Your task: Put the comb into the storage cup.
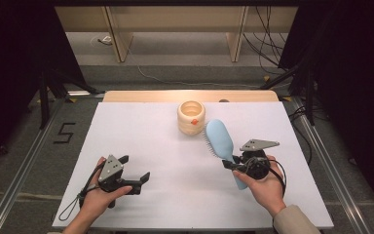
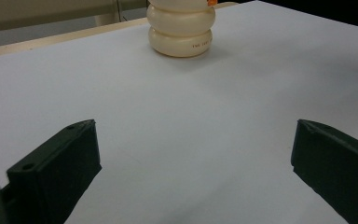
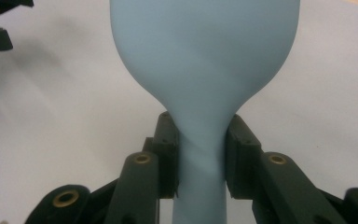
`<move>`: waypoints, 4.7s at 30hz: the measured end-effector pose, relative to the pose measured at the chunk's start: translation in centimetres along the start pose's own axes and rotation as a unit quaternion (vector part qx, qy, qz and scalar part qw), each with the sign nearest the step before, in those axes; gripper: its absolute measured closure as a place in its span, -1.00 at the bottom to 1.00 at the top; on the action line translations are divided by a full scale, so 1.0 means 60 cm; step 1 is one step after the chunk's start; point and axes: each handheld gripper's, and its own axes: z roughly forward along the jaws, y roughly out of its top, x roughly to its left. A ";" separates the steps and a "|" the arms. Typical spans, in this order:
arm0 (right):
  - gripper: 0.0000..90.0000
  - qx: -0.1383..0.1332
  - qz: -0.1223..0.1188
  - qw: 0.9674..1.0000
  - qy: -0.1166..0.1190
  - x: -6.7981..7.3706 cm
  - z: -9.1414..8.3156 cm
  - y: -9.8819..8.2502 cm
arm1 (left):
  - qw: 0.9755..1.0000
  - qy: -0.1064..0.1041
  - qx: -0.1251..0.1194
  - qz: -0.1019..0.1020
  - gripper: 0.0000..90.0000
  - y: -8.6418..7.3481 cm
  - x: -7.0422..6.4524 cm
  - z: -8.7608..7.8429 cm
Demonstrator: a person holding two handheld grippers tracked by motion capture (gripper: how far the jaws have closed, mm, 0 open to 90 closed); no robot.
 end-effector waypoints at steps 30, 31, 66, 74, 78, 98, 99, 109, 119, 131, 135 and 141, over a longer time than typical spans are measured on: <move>0.56 -0.057 0.036 0.998 -0.002 0.004 0.018 0.020 | 1.000 -0.006 0.001 -0.004 -0.97 0.001 -0.003 0.007; 0.56 -0.057 0.036 0.998 -0.002 0.004 0.018 0.020 | 1.000 -0.006 0.001 -0.004 -0.97 0.001 -0.003 0.007; 0.56 -0.070 0.040 0.997 0.016 0.023 0.041 0.045 | 1.000 -0.010 -0.003 -0.007 -0.97 0.003 -0.004 0.006; 0.56 -0.072 0.039 0.996 0.018 0.026 0.044 0.048 | 1.000 -0.011 -0.003 -0.007 -0.97 0.003 -0.005 0.006; 0.56 -0.074 0.041 0.996 0.020 0.027 0.045 0.049 | 1.000 -0.011 -0.005 -0.006 -0.97 0.004 -0.006 0.006; 0.56 -0.075 0.042 0.996 0.025 0.034 0.053 0.055 | 1.000 -0.018 -0.006 -0.010 -0.97 0.008 -0.012 0.007; 0.56 -0.075 0.041 0.996 0.025 0.034 0.053 0.056 | 1.000 -0.019 -0.006 -0.011 -0.97 0.008 -0.012 0.007; 0.56 -0.073 0.044 0.996 0.027 0.036 0.055 0.056 | 1.000 -0.018 -0.006 -0.010 -0.97 0.008 -0.012 0.006; 0.56 -0.076 0.047 0.996 0.031 0.037 0.059 0.059 | 1.000 -0.024 -0.008 -0.017 -0.97 0.011 -0.016 0.007; 0.56 -0.081 0.049 0.995 0.036 0.043 0.064 0.061 | 0.999 -0.033 -0.008 -0.015 -0.96 0.021 -0.028 0.015; 0.56 -0.083 0.049 0.995 0.036 0.046 0.066 0.063 | 0.999 -0.038 -0.008 -0.012 -0.96 0.028 -0.031 0.019; 0.56 -0.083 0.048 0.995 0.038 0.050 0.072 0.064 | 0.999 -0.048 -0.002 -0.006 -0.96 0.035 -0.041 0.028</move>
